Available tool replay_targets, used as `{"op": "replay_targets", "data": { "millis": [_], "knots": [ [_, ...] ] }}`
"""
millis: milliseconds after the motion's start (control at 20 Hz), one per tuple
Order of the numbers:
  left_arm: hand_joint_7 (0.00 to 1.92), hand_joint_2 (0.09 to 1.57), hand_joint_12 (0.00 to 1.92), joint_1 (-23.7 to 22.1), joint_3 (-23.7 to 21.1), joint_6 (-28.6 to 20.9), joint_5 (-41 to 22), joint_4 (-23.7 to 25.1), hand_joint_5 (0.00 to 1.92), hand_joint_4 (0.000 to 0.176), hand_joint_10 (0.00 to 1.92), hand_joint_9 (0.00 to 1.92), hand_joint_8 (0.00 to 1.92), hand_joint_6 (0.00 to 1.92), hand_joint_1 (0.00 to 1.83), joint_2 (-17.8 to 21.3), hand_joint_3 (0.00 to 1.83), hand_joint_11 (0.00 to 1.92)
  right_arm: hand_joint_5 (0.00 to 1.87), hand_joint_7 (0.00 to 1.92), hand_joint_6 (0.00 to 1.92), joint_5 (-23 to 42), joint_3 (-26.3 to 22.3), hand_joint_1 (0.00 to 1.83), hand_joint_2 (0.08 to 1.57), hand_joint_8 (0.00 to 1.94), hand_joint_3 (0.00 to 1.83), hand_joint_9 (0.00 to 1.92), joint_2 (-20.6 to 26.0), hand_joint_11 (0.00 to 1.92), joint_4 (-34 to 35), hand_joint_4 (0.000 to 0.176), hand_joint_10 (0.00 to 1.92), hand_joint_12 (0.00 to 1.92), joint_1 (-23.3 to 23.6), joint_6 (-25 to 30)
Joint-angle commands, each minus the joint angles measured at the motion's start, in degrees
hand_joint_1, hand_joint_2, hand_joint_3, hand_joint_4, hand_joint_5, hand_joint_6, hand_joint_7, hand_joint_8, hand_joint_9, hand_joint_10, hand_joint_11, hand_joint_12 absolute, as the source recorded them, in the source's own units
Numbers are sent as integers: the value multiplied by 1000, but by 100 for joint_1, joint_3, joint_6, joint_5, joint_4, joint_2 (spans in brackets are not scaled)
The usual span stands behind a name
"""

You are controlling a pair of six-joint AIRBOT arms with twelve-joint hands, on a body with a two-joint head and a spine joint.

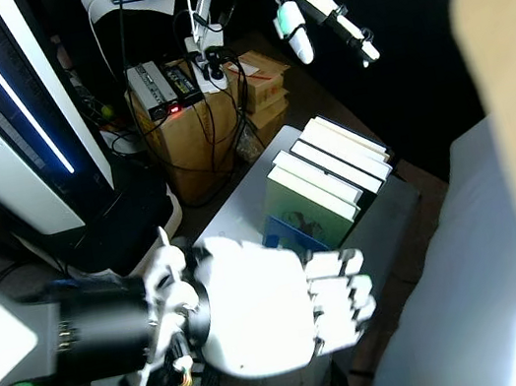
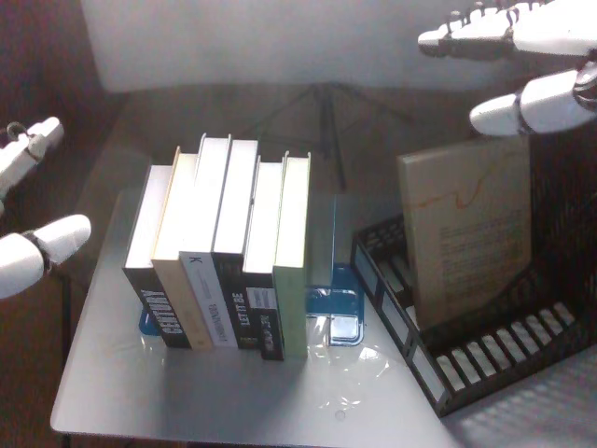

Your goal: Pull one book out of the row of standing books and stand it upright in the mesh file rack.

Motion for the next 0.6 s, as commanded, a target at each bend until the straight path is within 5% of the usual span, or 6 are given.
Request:
{"op": "replay_targets", "data": {
  "millis": [0, 150, 200, 400, 500, 550],
  "knots": [
    [0, 1341, 436, -75, 21, -39, -759, 56, 15, 0, 0, 0, 0, 5, 621, 76, 0, 0, 0, 0, 0, 465, -43, 382, 1360, 0, 5, 0, 163, 0, 382, 60, 0, 0, 13, -106],
    [0, 1342, 383, -349, 16, -41, -809, 456, 21, 13, 0, 0, 0, 3, 598, 173, 0, 0, 0, 0, 0, 971, -473, 415, 1357, 0, 2, 0, 516, 0, 1175, 52, 0, 0, -205, -610],
    [0, 1335, 376, -440, 10, -45, -809, 586, 14, 46, 0, 0, 0, 1, 548, 206, 0, 0, 0, 0, 0, 1097, -617, 389, 1349, 0, 0, 0, 628, 0, 1425, 21, 0, 0, -309, -801],
    [0, 1325, 316, -760, -2, -158, -860, 1125, 4, 62, 0, 0, 0, 0, 474, 293, 0, 0, 0, 0, 0, 1993, -1326, 368, 1335, 0, 0, 0, 1221, 0, 2866, 0, 0, 0, -958, -1812],
    [0, 1321, 424, -875, 6, -209, -862, 1318, 1, 65, 0, 0, 0, 0, 437, 293, 0, 0, 0, 0, 0, 2462, -1598, 361, 1324, 0, 0, 0, 1457, 0, 3460, 0, 0, 0, -1347, -2180],
    [0, 1319, 677, -926, 7, -229, -864, 1414, 0, 82, 0, 0, 0, 0, 375, 293, 0, 0, 0, 0, 0, 2643, -1720, 371, 1328, 0, 0, 0, 1558, 0, 3664, 4, 0, 0, -1534, -2307]
  ]
}}
